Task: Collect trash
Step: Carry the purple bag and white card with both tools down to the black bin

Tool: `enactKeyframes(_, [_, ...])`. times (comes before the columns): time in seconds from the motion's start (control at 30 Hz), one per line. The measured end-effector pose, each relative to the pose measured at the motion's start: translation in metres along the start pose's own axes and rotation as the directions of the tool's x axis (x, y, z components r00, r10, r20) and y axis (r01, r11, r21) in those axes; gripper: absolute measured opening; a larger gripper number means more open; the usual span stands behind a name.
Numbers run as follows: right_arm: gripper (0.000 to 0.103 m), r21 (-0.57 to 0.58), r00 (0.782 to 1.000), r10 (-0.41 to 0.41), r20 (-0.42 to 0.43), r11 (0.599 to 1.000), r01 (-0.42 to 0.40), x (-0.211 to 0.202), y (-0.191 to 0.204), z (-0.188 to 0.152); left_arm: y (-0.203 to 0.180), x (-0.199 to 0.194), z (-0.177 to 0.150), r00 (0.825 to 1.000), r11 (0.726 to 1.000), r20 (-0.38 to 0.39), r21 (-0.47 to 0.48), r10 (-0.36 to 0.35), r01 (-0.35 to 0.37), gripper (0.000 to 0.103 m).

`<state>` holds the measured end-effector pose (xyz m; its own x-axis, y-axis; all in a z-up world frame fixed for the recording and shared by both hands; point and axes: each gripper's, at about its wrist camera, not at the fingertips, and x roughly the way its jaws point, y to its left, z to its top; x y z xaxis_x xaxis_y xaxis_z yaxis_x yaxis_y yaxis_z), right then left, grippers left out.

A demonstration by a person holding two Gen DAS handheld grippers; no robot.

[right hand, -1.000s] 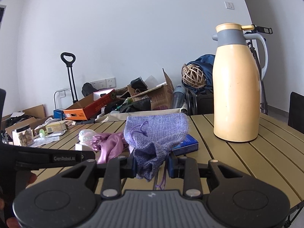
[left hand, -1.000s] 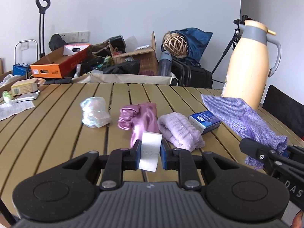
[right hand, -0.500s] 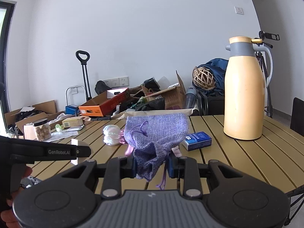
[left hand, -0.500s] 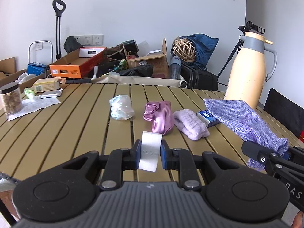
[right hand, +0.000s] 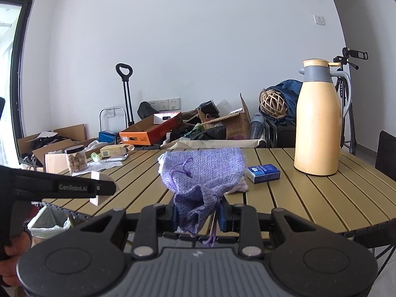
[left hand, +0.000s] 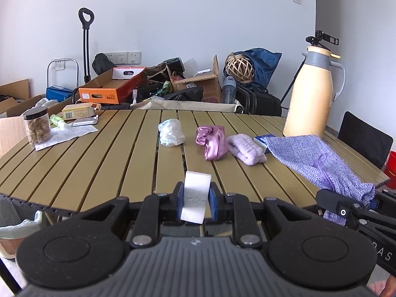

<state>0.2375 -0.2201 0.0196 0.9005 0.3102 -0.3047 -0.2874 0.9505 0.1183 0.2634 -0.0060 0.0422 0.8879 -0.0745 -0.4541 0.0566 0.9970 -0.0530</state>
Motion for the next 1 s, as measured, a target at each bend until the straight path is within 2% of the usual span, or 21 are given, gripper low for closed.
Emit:
enactKeyframes(0.5, [0.028, -0.002, 0.994, 0.017, -0.108, 1.000, -0.017, -0.030, 0.006, -0.042, 0.009, -0.030, -0.043, 0.998, 0.999, -0.061, 0.032, 0.024, -0.023, 0.021])
enactKeyframes(0.77, [0.028, 0.009, 0.979, 0.023, -0.205, 1.000, -0.021, -0.027, 0.006, -0.077, 0.017, -0.021, -0.073, 0.989, 0.999, -0.143, 0.033, 0.041, -0.037, 0.021])
enactKeyframes(1.0, [0.028, 0.024, 0.959, 0.020, -0.282, 1.000, -0.014, -0.022, 0.003, -0.104, 0.022, -0.006, -0.101, 0.973, 0.998, -0.226, 0.034, 0.055, -0.049, 0.021])
